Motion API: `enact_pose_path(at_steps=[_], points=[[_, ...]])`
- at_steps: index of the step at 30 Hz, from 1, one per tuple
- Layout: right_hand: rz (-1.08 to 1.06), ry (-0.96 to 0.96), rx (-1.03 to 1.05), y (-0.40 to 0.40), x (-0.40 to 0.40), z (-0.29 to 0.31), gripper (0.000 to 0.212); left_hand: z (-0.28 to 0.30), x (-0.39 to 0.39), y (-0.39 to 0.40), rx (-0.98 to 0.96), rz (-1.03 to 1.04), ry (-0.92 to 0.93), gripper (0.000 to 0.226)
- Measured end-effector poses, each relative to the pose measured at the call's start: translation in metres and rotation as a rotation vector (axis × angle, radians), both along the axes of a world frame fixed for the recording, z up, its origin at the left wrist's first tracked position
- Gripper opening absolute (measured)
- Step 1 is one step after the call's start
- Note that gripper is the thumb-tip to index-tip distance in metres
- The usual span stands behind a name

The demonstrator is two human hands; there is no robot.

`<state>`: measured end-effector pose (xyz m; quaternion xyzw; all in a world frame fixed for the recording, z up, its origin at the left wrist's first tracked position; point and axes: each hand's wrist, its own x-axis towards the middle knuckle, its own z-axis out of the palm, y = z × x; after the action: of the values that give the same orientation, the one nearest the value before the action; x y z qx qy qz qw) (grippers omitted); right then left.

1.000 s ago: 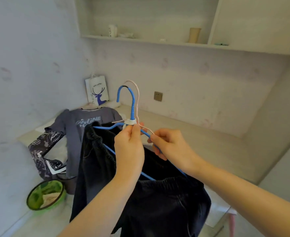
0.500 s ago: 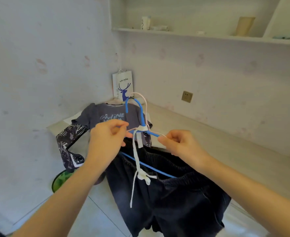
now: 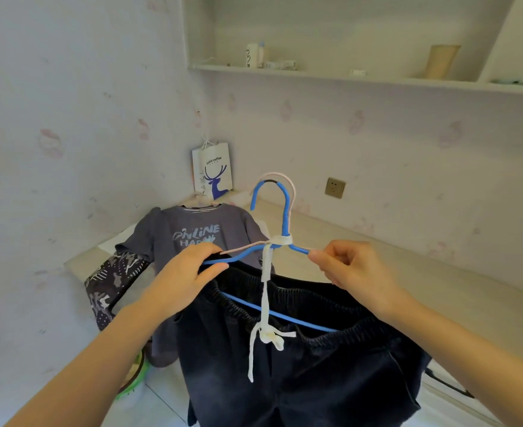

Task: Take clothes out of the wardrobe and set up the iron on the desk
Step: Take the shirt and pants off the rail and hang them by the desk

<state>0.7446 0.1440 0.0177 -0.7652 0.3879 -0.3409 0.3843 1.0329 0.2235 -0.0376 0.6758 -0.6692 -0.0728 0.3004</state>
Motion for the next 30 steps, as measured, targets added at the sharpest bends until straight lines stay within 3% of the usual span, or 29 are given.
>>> enact_pose_path(at_steps=[4, 8, 11, 15, 18, 20, 23, 26, 30], points=[[-0.035, -0.019, -0.020, -0.015, 0.014, -0.005, 0.040, -0.007, 0.011, -0.011, -0.113, 0.055, 0.000, 0.037], [-0.022, 0.182, -0.236, -0.031, 0.024, -0.003, 0.038, -0.006, 0.021, -0.014, -0.249, 0.127, -0.008, 0.027], [0.041, 0.259, -0.317, -0.045, 0.028, -0.002, 0.023, -0.004, 0.031, -0.014, -0.286, 0.189, 0.003, 0.016], [0.108, 0.144, -0.186, -0.061, 0.018, -0.019, 0.023, -0.002, 0.052, -0.009, -0.304, 0.247, -0.034, 0.014], [0.151, 0.234, -0.188, -0.064, 0.020, -0.039, 0.032, 0.001, 0.067, -0.005, -0.307, 0.297, -0.058, 0.011], [0.169, 0.256, -0.191, -0.068, 0.026, -0.049, 0.024, 0.002, 0.074, -0.003, -0.310, 0.320, -0.059, 0.008], [0.191, 0.304, -0.160, -0.074, 0.038, -0.057, 0.012, 0.002, 0.083, 0.002, -0.328, 0.331, -0.080, 0.010], [0.211, 0.374, -0.205, -0.074, 0.053, -0.066, 0.014, 0.001, 0.092, 0.008, -0.327, 0.355, -0.100, 0.011], [0.138, 0.330, -0.288, -0.078, 0.081, -0.057, 0.013, 0.012, 0.114, 0.010, -0.360, 0.388, -0.157, 0.026]])
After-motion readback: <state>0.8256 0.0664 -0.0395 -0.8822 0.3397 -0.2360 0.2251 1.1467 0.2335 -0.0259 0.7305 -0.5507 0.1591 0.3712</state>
